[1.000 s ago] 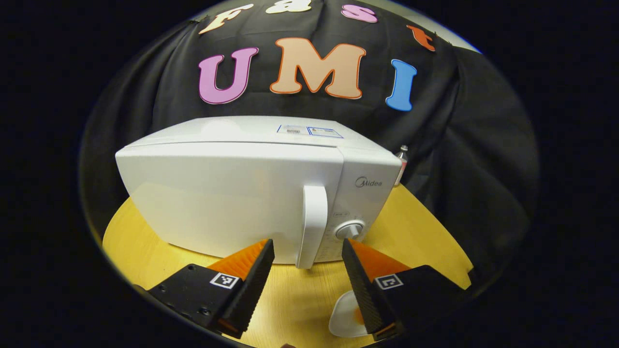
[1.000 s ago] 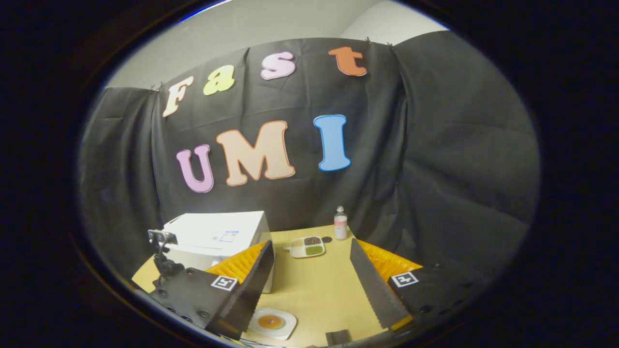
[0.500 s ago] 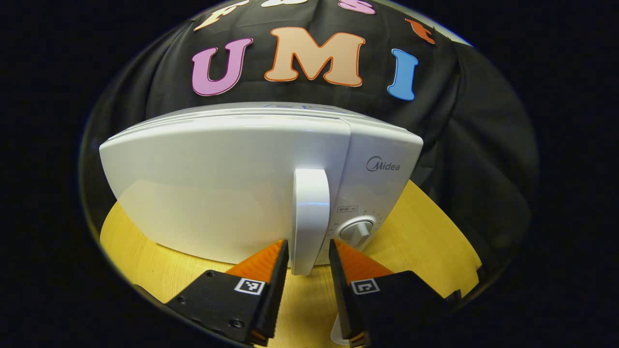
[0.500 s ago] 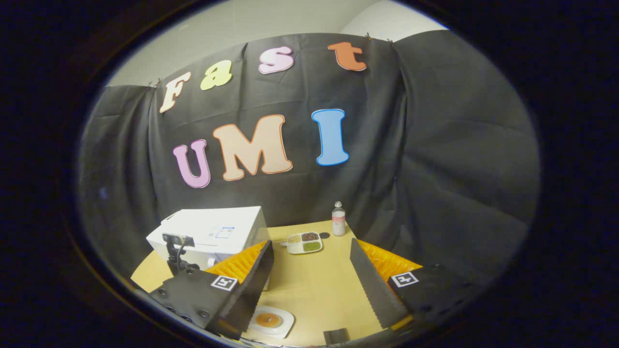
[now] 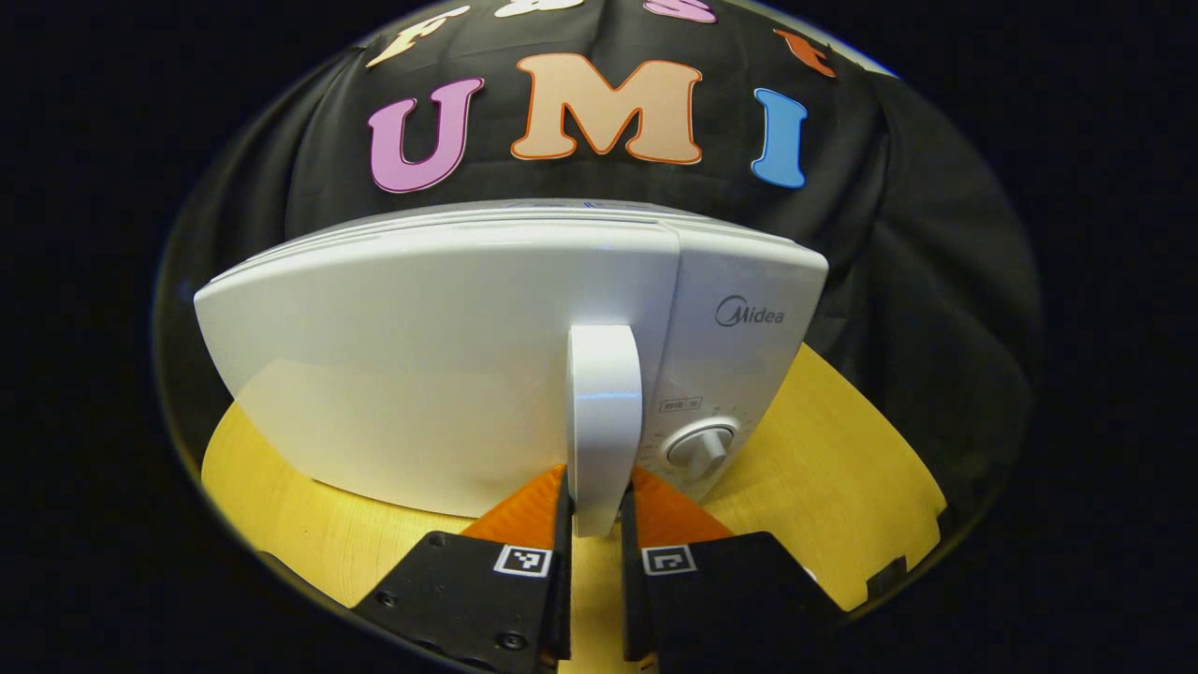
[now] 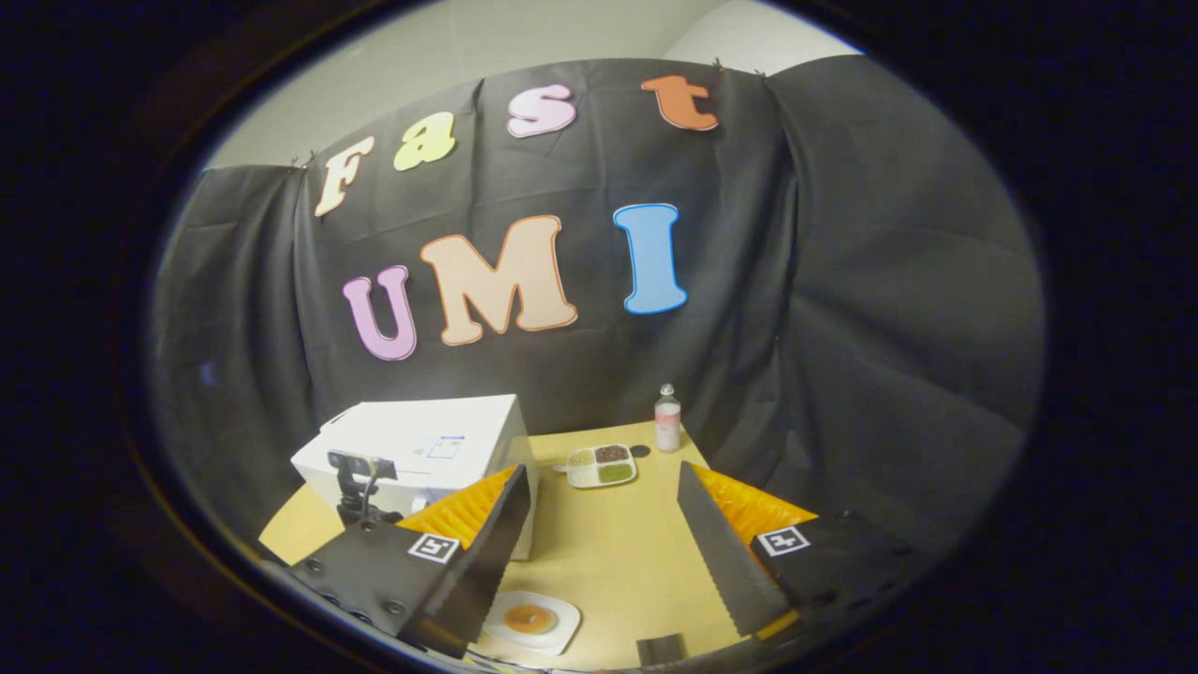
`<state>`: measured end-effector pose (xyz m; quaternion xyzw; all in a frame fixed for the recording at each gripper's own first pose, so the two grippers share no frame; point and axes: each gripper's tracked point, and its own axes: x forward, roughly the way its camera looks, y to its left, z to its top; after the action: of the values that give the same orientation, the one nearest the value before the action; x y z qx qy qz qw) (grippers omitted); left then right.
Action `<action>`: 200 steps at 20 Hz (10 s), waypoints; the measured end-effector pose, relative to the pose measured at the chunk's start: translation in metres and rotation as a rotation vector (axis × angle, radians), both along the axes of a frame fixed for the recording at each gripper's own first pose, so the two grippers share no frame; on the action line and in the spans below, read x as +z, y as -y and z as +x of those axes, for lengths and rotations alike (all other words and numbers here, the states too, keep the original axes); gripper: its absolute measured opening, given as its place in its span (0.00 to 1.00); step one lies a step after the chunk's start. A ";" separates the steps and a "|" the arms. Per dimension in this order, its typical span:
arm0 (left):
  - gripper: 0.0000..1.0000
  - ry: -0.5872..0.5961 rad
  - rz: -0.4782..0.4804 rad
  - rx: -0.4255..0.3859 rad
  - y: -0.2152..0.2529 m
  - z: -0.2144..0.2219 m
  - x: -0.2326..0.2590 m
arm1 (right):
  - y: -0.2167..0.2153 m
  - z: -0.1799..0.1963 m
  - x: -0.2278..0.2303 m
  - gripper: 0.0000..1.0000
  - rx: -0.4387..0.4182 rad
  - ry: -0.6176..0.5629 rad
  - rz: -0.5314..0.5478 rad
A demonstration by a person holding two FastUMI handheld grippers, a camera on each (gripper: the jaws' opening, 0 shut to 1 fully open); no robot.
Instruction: Open the microwave oven with the left hand, put the food in, and close the microwave oven.
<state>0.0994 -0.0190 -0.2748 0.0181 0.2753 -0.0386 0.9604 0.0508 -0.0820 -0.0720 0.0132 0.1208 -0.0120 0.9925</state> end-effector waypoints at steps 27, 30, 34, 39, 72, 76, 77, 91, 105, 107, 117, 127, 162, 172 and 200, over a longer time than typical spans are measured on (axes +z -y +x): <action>0.03 -0.044 -0.087 0.111 -0.003 -0.025 0.000 | -0.021 0.002 -0.030 0.99 -0.002 -0.062 -0.033; 0.02 -0.026 -0.054 0.080 -0.010 -0.060 0.002 | -0.021 0.003 -0.032 0.99 -0.002 -0.073 -0.018; 0.02 -0.029 -0.059 0.087 -0.019 -0.088 0.005 | -0.028 0.005 -0.044 0.92 0.039 -0.092 -0.031; 0.05 -0.032 -0.034 0.093 -0.031 -0.115 0.005 | -0.051 -0.005 -0.053 0.92 0.106 -0.105 -0.027; 0.93 -0.088 -0.106 0.511 -0.265 -0.316 0.040 | -0.235 -0.049 -0.137 1.00 0.339 -0.273 0.015; 0.93 -0.093 -0.114 0.508 -0.285 -0.325 0.044 | -0.246 -0.055 -0.147 0.99 0.302 -0.281 0.013; 0.93 -0.092 -0.110 0.509 -0.292 -0.328 0.045 | -0.248 -0.056 -0.151 0.99 0.293 -0.285 0.012; 0.93 -0.022 -0.040 0.703 -0.417 -0.351 0.068 | -0.240 -0.059 -0.191 0.99 0.158 -0.327 -0.024; 0.92 0.217 0.123 0.969 -0.441 -0.347 0.182 | -0.120 -0.051 -0.316 0.93 0.037 -0.715 -0.094; 0.92 0.238 0.150 0.981 -0.431 -0.345 0.195 | -0.115 -0.048 -0.335 0.93 0.045 -0.785 -0.073; 0.87 0.327 0.239 1.047 -0.383 -0.352 0.245 | -0.107 -0.040 -0.386 0.93 0.124 -0.963 -0.102; 0.87 0.343 0.235 1.068 -0.364 -0.347 0.248 | -0.107 -0.038 -0.394 0.72 0.102 -0.979 -0.074; 0.92 0.191 0.052 0.326 -0.412 -0.220 0.165 | -0.417 0.089 -0.314 0.70 0.019 -0.350 0.649; 0.92 0.154 0.016 0.370 -0.429 -0.223 0.146 | -0.401 0.154 -0.332 0.73 -0.107 -0.235 0.597; 0.36 0.133 -0.001 0.223 -0.400 -0.206 0.136 | -0.398 0.055 -0.258 0.99 0.084 -0.095 0.288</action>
<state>-0.1070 0.3813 -0.1383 -0.0107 0.2114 0.0697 0.9749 0.1062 0.3163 -0.3300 0.1499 0.1685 0.0465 0.9731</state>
